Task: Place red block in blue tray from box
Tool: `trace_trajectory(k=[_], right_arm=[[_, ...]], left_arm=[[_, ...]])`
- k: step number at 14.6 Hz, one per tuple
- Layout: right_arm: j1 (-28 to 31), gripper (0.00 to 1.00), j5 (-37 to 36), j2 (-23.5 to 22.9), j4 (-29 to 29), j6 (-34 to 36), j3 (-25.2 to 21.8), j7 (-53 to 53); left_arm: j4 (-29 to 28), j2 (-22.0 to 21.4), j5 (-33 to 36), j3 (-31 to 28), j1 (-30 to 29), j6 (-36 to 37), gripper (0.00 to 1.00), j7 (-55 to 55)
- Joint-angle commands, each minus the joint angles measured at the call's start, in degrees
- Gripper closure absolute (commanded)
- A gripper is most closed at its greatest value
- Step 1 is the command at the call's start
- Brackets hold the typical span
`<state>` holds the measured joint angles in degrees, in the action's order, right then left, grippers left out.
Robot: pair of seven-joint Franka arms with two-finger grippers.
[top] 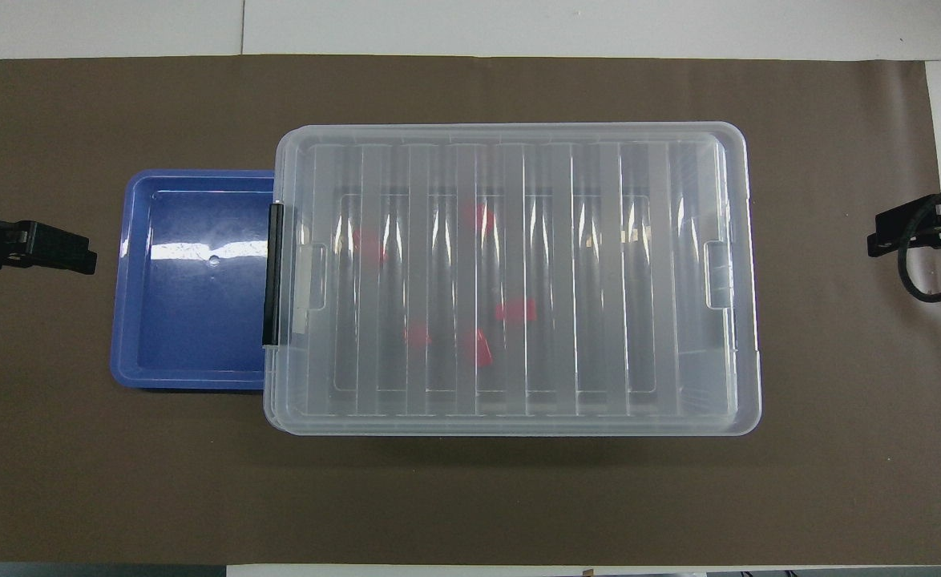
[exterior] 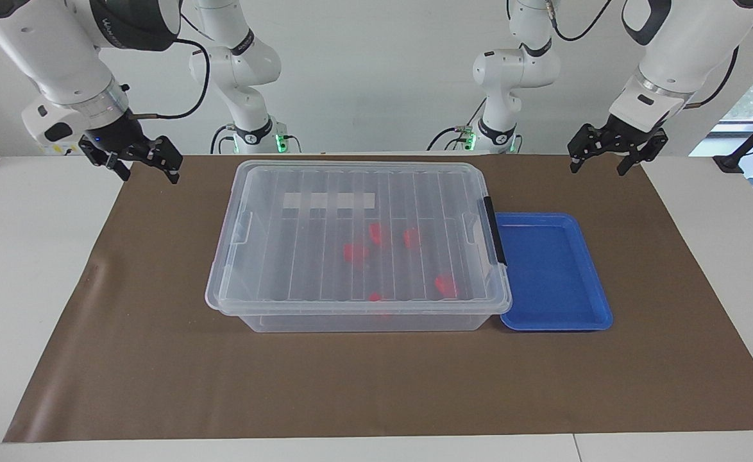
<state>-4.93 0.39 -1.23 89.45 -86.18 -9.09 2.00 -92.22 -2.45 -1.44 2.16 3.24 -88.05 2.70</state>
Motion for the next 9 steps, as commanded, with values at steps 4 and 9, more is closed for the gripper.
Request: trace_trajectory(k=[4,9], right_arm=[[0.27,0.0,-0.48,0.35,0.38,-1.0,0.3,-1.21],[0.27,0.0,0.31,0.35,0.99,-3.37,1.0,-0.51]], left_arm=[[-0.15,-0.37,0.83,0.13,-0.25,0.6,0.0,0.46],[-0.15,-0.37,0.83,0.13,-0.34,0.69,0.0,0.46]])
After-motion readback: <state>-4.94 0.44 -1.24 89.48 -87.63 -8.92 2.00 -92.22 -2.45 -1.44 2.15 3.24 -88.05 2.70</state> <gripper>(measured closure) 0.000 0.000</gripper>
